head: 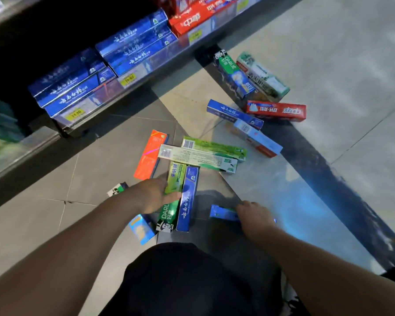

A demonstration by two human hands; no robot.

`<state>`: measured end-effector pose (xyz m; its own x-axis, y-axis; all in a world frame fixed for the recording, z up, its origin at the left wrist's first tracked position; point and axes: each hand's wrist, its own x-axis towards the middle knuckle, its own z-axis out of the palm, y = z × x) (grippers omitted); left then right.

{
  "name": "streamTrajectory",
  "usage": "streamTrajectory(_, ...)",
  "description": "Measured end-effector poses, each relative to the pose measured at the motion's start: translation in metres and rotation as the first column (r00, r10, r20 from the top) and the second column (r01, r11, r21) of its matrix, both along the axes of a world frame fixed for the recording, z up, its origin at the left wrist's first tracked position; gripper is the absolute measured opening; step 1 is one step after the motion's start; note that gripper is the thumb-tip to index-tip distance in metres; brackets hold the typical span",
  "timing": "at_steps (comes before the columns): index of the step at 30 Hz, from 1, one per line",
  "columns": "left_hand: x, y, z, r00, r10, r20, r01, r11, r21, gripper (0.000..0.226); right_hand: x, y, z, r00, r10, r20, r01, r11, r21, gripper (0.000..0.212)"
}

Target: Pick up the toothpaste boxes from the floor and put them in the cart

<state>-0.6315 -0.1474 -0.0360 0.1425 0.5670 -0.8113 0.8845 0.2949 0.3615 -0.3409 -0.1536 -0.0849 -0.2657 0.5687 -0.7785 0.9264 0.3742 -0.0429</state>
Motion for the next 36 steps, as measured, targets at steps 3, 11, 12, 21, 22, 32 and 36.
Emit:
streamTrajectory(3,0.010,-0.003,-0.003,0.997,-0.029,-0.076,0.026,0.999,-0.040,0.076,0.004,0.020,0.019,0.943,-0.306,-0.127,0.302,0.952,-0.049,0.020)
streamTrajectory(11,0.066,-0.003,-0.034,0.963,0.118,-0.241,-0.096,0.990,0.102,0.095,0.006,0.078,0.061,0.834,-0.493,-0.249,0.509,0.861,0.000,0.039)
streamTrajectory(12,0.072,-0.003,-0.037,0.959,0.136,-0.248,-0.106,0.986,0.130,0.091,0.007,0.081,0.063,0.832,-0.496,-0.249,0.513,0.858,0.005,0.040)
streamTrajectory(21,0.093,-0.012,-0.065,0.960,0.208,-0.188,-0.190,0.976,0.110,0.070,0.027,0.087,0.060,0.786,-0.560,-0.262,0.579,0.816,-0.005,0.037)
streamTrajectory(22,0.087,-0.010,-0.062,0.959,0.245,-0.140,-0.237,0.969,0.075,0.067,0.028,0.090,0.059,0.782,-0.565,-0.264,0.583,0.812,-0.010,0.037)
streamTrajectory(32,0.031,0.005,0.105,0.498,0.772,0.395,-0.791,0.591,-0.159,0.048,0.000,0.087,0.163,0.454,-0.711,-0.537,0.758,0.625,-0.187,0.027)
streamTrajectory(36,0.032,0.001,0.215,0.473,0.776,0.417,-0.826,0.555,-0.095,0.045,-0.007,0.089,0.261,0.486,-0.678,-0.551,0.730,0.662,-0.170,0.027)
